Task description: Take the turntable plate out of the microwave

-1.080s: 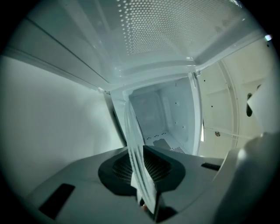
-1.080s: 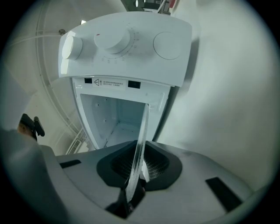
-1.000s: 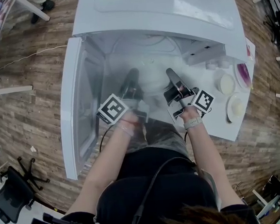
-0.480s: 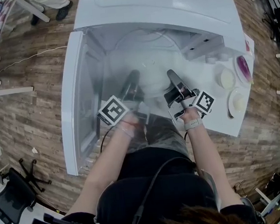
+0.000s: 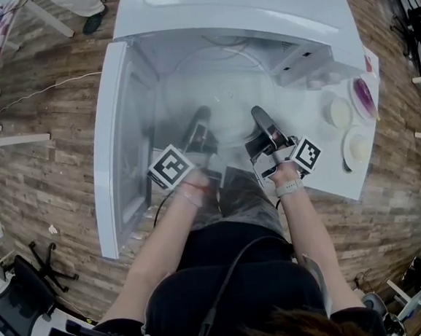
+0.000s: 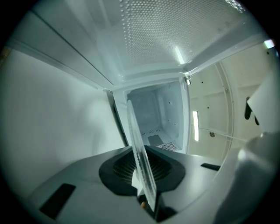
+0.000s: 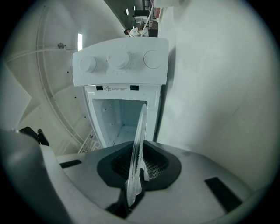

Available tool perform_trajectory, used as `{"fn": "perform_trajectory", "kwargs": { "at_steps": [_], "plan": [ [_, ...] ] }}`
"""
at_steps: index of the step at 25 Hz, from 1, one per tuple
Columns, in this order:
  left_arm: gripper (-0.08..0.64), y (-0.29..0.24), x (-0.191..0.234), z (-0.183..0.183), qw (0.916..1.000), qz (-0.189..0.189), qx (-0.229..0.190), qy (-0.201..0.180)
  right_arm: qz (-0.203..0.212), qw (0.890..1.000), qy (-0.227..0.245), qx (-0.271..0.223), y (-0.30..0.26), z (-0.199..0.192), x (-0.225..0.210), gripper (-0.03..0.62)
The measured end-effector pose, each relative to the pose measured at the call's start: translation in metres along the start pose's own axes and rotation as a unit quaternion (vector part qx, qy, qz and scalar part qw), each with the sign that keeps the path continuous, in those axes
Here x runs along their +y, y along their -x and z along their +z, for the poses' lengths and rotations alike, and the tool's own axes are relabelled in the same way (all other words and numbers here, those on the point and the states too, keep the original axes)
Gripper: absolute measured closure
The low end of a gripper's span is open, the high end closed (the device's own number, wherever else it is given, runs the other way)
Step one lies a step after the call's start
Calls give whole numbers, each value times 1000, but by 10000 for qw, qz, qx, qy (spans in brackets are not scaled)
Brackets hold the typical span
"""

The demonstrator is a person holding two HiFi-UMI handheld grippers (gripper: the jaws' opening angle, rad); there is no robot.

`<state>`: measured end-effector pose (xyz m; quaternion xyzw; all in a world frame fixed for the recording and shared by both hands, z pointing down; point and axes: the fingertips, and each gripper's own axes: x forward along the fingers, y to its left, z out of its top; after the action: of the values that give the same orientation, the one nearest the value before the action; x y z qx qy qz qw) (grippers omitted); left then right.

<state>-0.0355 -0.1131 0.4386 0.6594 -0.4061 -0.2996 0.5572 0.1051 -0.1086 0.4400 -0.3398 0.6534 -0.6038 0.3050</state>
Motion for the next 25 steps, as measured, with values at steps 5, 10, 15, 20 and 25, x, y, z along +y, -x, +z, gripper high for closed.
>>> {"fn": "perform_trajectory", "kwargs": {
  "at_steps": [5, 10, 15, 20, 25],
  "plan": [
    [511, 4, -1, -2, 10000, -17, 44, -67, 34, 10000, 59, -58, 6, -3, 1, 546],
    [511, 8, -1, -6, 9999, -30, 73, -65, 49, 9999, 55, -102, 11, -6, 1, 546],
    [511, 14, -1, -9, 9999, -40, 100, -53, 63, 9998, 138, -86, 16, -10, 4, 546],
    [511, 21, -2, -9, 9999, -85, 102, -97, 103, 9997, 208, -83, 20, -16, 5, 546],
    [511, 29, -3, -12, 9998, -92, 158, -105, 116, 9996, 211, -126, 27, -24, 6, 546]
  ]
}}
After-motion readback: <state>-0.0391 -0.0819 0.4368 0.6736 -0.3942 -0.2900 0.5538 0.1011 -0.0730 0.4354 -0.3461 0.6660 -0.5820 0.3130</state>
